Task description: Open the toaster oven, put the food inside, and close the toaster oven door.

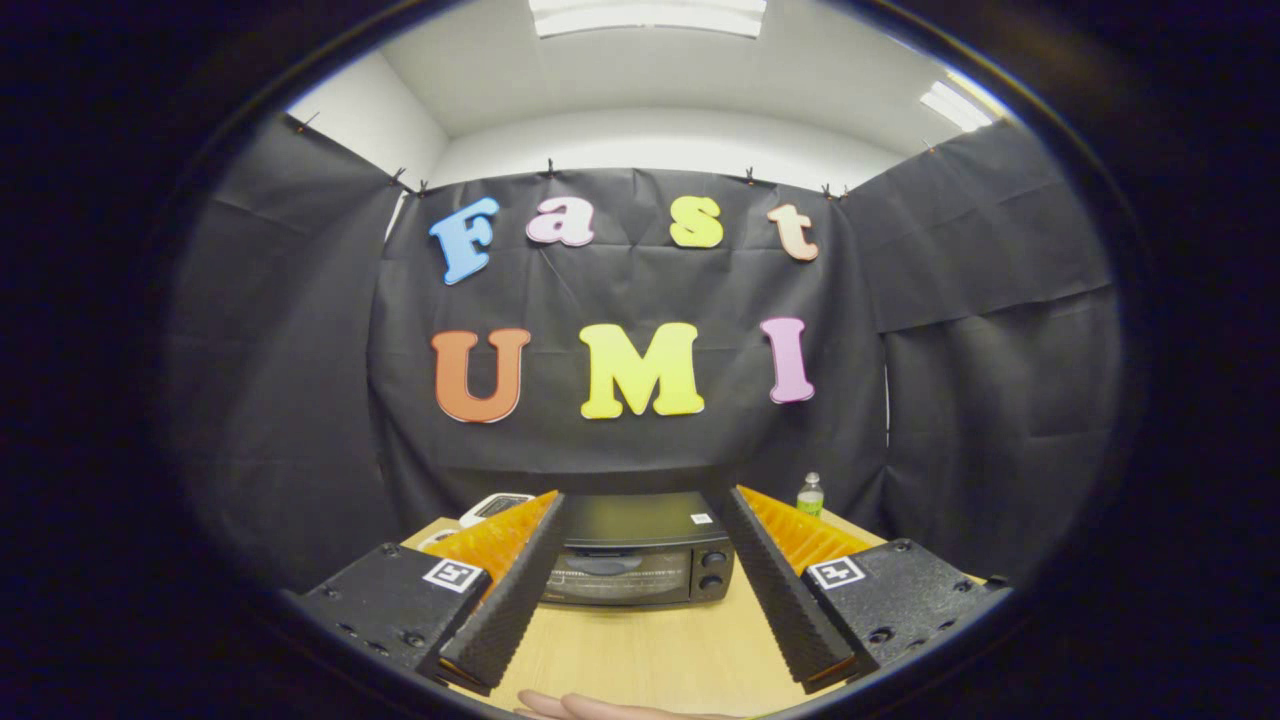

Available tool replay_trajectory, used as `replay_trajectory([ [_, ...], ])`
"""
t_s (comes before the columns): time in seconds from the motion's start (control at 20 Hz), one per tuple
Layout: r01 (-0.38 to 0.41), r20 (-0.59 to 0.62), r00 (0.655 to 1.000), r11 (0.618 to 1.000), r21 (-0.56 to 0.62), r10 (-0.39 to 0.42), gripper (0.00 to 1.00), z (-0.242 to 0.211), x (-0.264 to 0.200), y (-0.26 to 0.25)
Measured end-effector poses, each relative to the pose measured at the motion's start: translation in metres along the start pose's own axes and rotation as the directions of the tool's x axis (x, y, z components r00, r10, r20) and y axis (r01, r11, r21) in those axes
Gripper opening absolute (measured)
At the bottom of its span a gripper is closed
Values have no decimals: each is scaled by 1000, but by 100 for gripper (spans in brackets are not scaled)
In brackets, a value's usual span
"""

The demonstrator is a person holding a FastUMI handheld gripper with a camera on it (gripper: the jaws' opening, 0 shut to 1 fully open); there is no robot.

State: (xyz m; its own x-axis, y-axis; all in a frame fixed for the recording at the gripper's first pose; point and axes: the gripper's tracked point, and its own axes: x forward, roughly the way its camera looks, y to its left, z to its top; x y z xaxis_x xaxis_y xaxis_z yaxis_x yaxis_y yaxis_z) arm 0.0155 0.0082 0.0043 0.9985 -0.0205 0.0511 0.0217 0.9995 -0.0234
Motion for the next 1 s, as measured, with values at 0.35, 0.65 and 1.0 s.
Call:
replay_trajectory([
  [0.35,-56,29,998,998,-7,56,100,-14,36,17],
  [0.65,-41,-21,999,998,39,42,100,-50,96,14],
  [1.0,-98,-88,990,991,93,106,100,-112,178,32],
])
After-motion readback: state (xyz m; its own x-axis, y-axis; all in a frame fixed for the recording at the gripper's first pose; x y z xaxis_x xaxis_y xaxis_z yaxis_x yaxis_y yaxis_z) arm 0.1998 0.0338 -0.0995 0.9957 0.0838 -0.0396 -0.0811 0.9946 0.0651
